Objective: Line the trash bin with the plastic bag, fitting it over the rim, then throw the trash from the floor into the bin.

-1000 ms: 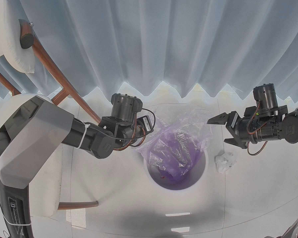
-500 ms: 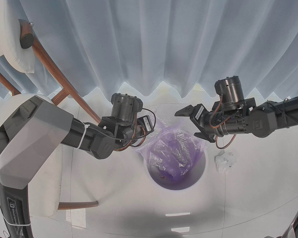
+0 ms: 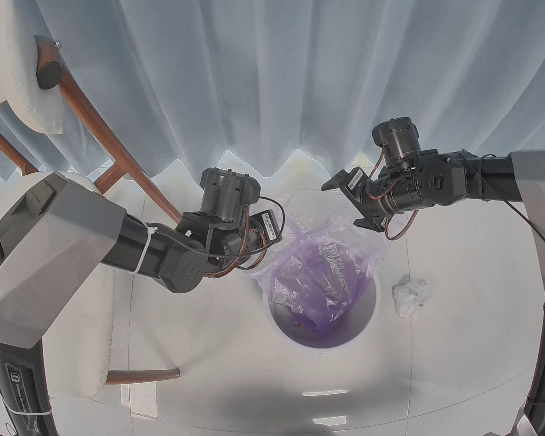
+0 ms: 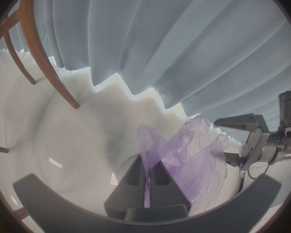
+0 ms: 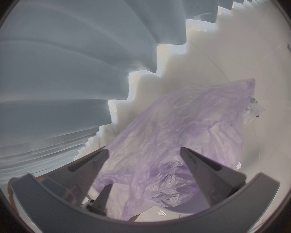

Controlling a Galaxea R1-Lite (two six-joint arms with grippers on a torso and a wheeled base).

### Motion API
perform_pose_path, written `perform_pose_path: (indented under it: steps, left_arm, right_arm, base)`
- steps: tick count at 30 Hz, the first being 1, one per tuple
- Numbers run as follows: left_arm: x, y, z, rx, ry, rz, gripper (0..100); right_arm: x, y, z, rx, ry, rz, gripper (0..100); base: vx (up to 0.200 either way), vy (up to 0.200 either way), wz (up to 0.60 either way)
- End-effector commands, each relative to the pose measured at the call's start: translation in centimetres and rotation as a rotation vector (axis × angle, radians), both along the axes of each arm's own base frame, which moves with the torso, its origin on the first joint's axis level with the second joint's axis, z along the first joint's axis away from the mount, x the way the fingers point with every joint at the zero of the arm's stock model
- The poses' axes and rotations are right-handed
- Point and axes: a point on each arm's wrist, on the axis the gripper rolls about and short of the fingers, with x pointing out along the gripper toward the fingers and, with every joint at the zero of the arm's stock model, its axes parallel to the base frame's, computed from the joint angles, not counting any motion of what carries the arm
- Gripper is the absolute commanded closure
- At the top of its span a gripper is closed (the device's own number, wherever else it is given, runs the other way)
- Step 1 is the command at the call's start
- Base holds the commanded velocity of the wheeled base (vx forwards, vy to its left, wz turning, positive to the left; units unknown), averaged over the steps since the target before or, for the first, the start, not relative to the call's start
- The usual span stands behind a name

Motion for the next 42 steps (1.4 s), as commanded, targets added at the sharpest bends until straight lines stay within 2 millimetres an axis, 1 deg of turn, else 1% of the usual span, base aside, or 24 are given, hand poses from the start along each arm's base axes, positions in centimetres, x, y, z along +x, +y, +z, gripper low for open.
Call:
perform_pose_path:
  steps: [1,4,6,10,11,12,13,14,15,18,19,20,23,25,28,31,33,34,35,36,37,39,40,42]
  left_arm:
    - [-0.7,0.2,0.4,0.002,0.001,-0.003,100]
    - [-0.7,0.2,0.4,0.006,-0.001,0.009,100]
    - [-0.6,0.2,0.3,0.008,-0.001,0.012,100]
    - [-0.7,0.3,0.2,0.01,0.003,0.013,100]
    - [-0.7,0.6,-0.3,0.02,0.015,0.019,100]
    - [-0.8,0.8,-0.8,0.032,0.032,0.022,100]
    - [-0.9,1.1,-1.2,0.046,0.044,0.029,100]
    - [-0.8,1.2,-1.3,0.047,0.045,0.031,100]
    - [-0.7,1.8,-1.6,0.064,0.053,0.063,100]
    - [-0.7,2.3,-1.7,0.084,0.057,0.1,100]
    - [-0.7,2.4,-1.8,0.085,0.058,0.102,100]
    - [-0.9,2.6,-1.9,0.104,0.068,0.12,100]
    - [-2.3,3.2,-1.6,0.145,0.106,0.131,100]
    - [-3.2,3.2,-1.8,0.151,0.127,0.124,100]
    - [-4.6,3.1,-2.0,0.167,0.142,0.114,100]
    - [-5.5,2.8,-1.7,0.158,0.143,0.104,100]
    - [-6.0,2.3,-1.3,0.127,0.139,0.118,100]
    - [-6.1,2.2,-1.3,0.124,0.138,0.12,100]
    - [-6.6,1.7,-0.9,0.108,0.131,0.14,100]
    - [-6.8,1.6,-0.8,0.106,0.128,0.15,100]
    - [-7.0,1.6,-1.0,0.113,0.136,0.155,100]
    - [-7.2,1.8,-1.3,0.121,0.148,0.158,100]
    - [-7.7,2.3,-2.3,0.138,0.181,0.167,100]
    - [-7.8,2.6,-3.1,0.138,0.21,0.186,100]
  right_arm:
    - [2.7,0.3,-3.2,-0.057,0.121,-0.024,100]
    - [2.0,0.9,-3.8,-0.083,0.168,-0.004,100]
    - [1.8,1.0,-4.0,-0.09,0.179,-0.002,100]
    - [1.5,0.8,-3.3,-0.09,0.173,-0.001,100]
    - [0.7,0.0,-1.7,-0.089,0.152,-0.003,100]
    - [-0.1,-1.3,-0.6,-0.097,0.15,-0.005,100]
    - [-0.6,-2.6,-0.4,-0.119,0.163,-0.01,100]
    - [-0.7,-2.7,-0.5,-0.124,0.166,-0.006,100]
    - [-1.8,-4.5,-0.4,-0.167,0.179,0.022,100]
    - [-4.6,-7.9,0.9,-0.225,0.155,0.103,100]
    - [-4.7,-8.1,1.0,-0.228,0.152,0.109,100]
    - [-6.2,-9.8,1.3,-0.255,0.139,0.172,100]
    - [-7.9,-12.8,1.3,-0.322,0.104,0.24,100]
    - [-8.3,-14.2,1.3,-0.352,0.075,0.272,100]
    - [-8.0,-14.6,1.4,-0.346,0.041,0.271,100]
    - [-6.9,-14.5,1.2,-0.346,-0.014,0.264,100]
    - [-5.7,-14.0,0.9,-0.348,-0.067,0.265,100]
    - [-5.5,-14.0,0.8,-0.348,-0.076,0.264,100]
    - [-4.5,-13.5,0.8,-0.346,-0.137,0.265,100]
    - [-4.0,-13.0,0.8,-0.341,-0.173,0.269,100]
    - [-3.5,-12.6,0.7,-0.339,-0.198,0.275,100]
    - [-3.3,-12.5,0.5,-0.338,-0.204,0.276,100]
    - [-2.9,-12.5,-0.7,-0.341,-0.172,0.28,100]
    - [-2.8,-12.8,-2.0,-0.34,-0.13,0.276,100]
  base:
    - [0.0,0.0,0.0]
    - [0.0,0.0,0.0]
    - [0.0,0.0,0.0]
    - [0.0,0.0,0.0]
    - [0.0,0.0,0.0]
    - [0.0,0.0,0.0]
    - [0.0,0.0,0.0]
    - [0.0,0.0,0.0]
    - [0.0,0.0,0.0]
    - [0.0,0.0,0.0]
    - [0.0,0.0,0.0]
    - [0.0,0.0,0.0]
    - [0.0,0.0,0.0]
    - [0.0,0.0,0.0]
    - [0.0,0.0,0.0]
    - [0.0,0.0,0.0]
    - [0.0,0.0,0.0]
    - [0.0,0.0,0.0]
    - [0.0,0.0,0.0]
    - [0.0,0.0,0.0]
    - [0.0,0.0,0.0]
    - [0.0,0.0,0.0]
    - [0.0,0.0,0.0]
    - [0.0,0.0,0.0]
